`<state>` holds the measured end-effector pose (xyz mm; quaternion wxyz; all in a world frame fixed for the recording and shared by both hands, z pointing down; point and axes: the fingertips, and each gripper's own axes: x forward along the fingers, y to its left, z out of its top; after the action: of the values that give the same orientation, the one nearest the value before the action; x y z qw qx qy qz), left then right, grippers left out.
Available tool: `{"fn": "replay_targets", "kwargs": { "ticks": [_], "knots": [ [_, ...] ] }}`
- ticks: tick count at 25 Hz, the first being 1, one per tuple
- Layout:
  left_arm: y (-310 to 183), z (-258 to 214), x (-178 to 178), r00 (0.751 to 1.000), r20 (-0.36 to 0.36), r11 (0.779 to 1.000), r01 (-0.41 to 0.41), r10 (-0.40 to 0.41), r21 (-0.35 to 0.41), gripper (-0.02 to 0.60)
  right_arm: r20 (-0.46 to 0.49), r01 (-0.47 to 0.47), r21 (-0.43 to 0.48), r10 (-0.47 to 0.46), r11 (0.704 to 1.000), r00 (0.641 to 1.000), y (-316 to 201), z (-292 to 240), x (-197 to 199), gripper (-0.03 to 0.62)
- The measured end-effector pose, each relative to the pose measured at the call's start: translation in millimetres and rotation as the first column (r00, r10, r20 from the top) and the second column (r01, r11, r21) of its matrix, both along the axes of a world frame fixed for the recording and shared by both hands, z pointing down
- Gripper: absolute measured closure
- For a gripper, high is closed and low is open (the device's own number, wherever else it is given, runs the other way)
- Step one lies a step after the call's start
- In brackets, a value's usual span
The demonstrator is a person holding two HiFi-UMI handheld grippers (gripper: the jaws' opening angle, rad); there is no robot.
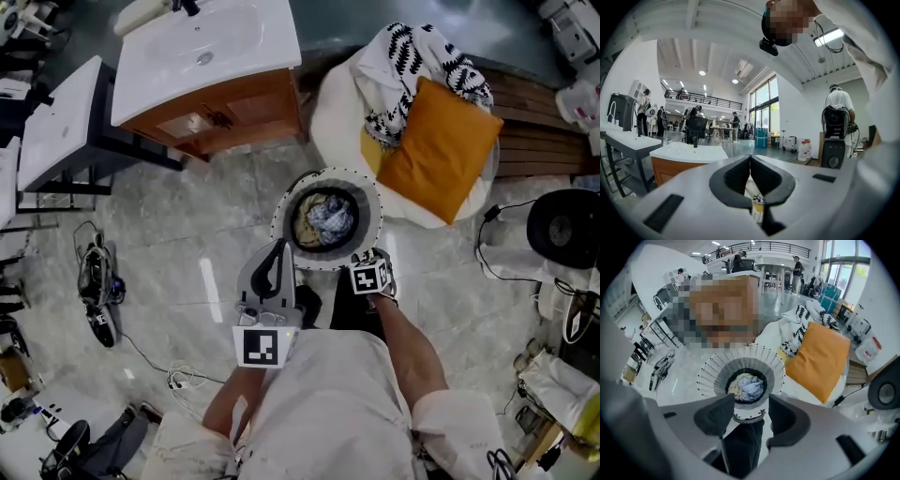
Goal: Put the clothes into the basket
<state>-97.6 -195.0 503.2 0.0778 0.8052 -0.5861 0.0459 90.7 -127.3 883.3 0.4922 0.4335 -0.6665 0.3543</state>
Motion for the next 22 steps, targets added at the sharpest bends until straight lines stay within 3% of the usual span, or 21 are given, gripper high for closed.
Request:
{"fn": "replay_targets", "kwargs": {
  "ticks": [8, 14, 18, 22],
  "knots": [
    [-5, -7, -1, 1.0, -0.017, 1.0, -0.006, 0.007, 0.025, 0.577, 0.1, -0.016, 0.101, 0.006, 0.995, 0.995, -13, -36, -22, 0.384],
    [-16, -19, 1, 0.999, -0.021, 0.998, -0.023, 0.024, 0.057, 0.577, 0.178, -0.051, 0.237, 0.008, 0.97, 0.984, -42, -89, -28, 0.385],
    [-24, -27, 6, 0.999, -0.013, 0.996, -0.037, 0.039, 0.075, 0.577, 0.223, -0.083, 0.344, 0.005, 0.935, 0.975, -63, -135, -27, 0.385],
    [-32, -30, 5, 1.0, -0.008, 0.998, -0.01, 0.01, 0.068, 0.577, 0.275, -0.138, 0.47, 0.004, 0.872, 0.962, -91, -195, -22, 0.385]
  ]
}}
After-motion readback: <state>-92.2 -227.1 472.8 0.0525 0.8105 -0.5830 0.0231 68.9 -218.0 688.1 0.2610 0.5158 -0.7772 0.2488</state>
